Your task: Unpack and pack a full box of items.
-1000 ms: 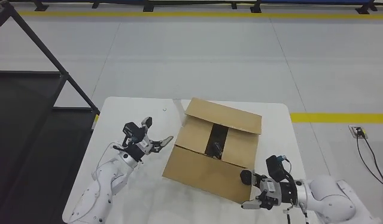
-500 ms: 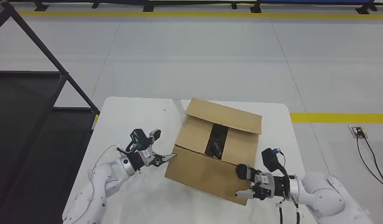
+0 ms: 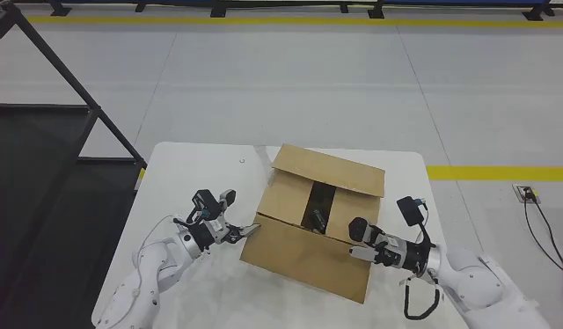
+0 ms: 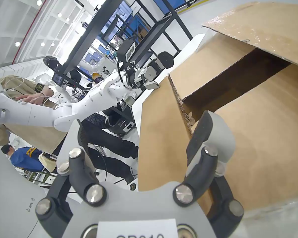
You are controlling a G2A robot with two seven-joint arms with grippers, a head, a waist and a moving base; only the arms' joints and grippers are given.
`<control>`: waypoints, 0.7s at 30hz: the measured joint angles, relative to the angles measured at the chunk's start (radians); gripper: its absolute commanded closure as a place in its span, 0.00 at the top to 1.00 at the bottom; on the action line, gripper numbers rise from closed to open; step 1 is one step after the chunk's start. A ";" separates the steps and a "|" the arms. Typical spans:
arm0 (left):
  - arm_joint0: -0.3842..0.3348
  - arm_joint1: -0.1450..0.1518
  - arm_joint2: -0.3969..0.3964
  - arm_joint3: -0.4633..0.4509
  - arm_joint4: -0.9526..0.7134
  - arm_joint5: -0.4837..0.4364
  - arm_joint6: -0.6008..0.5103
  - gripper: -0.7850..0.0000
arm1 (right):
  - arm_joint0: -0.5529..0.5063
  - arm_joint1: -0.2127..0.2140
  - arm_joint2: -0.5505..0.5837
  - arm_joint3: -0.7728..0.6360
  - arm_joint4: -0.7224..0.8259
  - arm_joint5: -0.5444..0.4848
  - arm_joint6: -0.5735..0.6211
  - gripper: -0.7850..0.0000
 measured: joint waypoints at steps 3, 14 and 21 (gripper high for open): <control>-0.008 -0.003 0.012 0.008 -0.010 0.019 0.003 1.00 | 0.004 -0.006 -0.008 -0.006 0.028 0.075 -0.023 1.00; -0.014 -0.004 0.035 0.017 -0.006 0.019 0.014 1.00 | 0.092 -0.018 0.005 0.099 0.310 0.371 0.084 1.00; -0.020 -0.003 0.045 0.018 0.000 0.023 0.010 1.00 | 0.125 -0.031 -0.005 0.130 0.286 0.462 0.003 1.00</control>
